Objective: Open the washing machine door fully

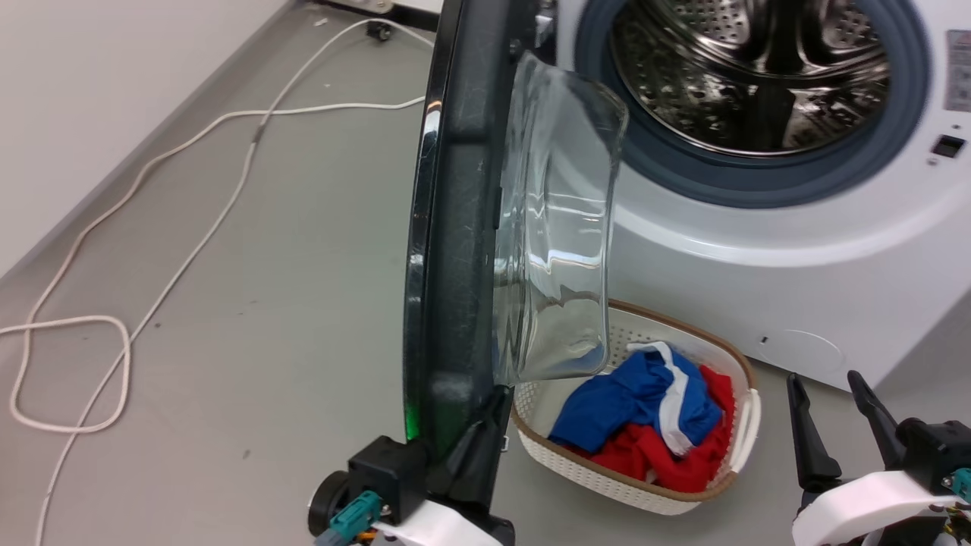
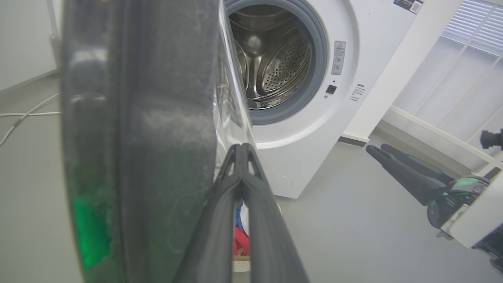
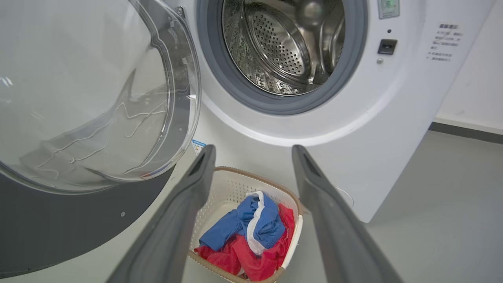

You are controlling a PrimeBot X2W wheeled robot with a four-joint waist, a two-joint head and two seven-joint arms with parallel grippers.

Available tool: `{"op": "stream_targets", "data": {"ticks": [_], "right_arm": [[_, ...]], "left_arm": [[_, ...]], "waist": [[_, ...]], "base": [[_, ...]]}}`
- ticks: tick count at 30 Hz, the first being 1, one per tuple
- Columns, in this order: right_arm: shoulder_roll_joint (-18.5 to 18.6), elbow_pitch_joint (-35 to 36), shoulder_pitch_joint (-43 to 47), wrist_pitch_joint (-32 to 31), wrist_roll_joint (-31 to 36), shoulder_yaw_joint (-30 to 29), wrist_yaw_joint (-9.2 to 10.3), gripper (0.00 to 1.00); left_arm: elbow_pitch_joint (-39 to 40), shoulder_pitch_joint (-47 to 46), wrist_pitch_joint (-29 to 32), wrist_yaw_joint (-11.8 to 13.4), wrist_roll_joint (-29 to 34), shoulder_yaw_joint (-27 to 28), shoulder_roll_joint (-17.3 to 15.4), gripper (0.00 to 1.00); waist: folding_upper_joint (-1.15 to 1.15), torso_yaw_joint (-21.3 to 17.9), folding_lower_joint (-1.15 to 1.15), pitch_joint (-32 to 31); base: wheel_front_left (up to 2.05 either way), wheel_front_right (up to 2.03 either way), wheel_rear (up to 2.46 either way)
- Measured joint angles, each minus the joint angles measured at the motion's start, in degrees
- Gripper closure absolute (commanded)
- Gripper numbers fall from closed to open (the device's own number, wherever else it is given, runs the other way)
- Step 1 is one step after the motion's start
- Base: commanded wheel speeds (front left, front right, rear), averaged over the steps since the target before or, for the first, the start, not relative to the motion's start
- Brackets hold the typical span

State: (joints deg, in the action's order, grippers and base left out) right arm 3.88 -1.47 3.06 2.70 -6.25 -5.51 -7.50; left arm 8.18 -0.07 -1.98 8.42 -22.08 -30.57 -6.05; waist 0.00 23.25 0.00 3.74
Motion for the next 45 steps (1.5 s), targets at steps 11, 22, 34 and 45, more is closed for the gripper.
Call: {"op": "stream_targets", "data": {"ticks": [11,22,34,45], "right_arm": [[0.82,3.49,0.38,-1.77,0.63,0.30,0.00,0.00],[4.17,7.72,-0.81,-4.33,0.66,0.47,0.00,0.00],[6.13,9.51,-2.58,-5.71,-0.21,-0.10,0.00,0.00],[5.84,8.10,-3.62,-5.03,-0.43,0.21,0.00,0.00]], "left_arm": [[-0.16,0.24,-2.86,3.60,-2.11,9.89,-3.65,1.00],[-5.72,-4.43,-6.81,4.68,-6.37,21.75,-8.13,1.00],[-21.26,-13.39,-7.17,-1.43,-13.22,29.22,-14.70,1.00],[-33.21,-19.34,-8.32,-3.65,-14.32,31.65,-19.03,1.00]], "waist": [[0.00,5.10,0.00,1.42],[0.00,3.20,0.01,6.26],[0.00,0.50,0.01,11.15],[0.00,-1.49,0.00,11.26]], "base": [[0.00,0.00,0.00],[0.00,0.00,0.00],[0.00,0.00,0.00],[0.00,0.00,0.00]]}}
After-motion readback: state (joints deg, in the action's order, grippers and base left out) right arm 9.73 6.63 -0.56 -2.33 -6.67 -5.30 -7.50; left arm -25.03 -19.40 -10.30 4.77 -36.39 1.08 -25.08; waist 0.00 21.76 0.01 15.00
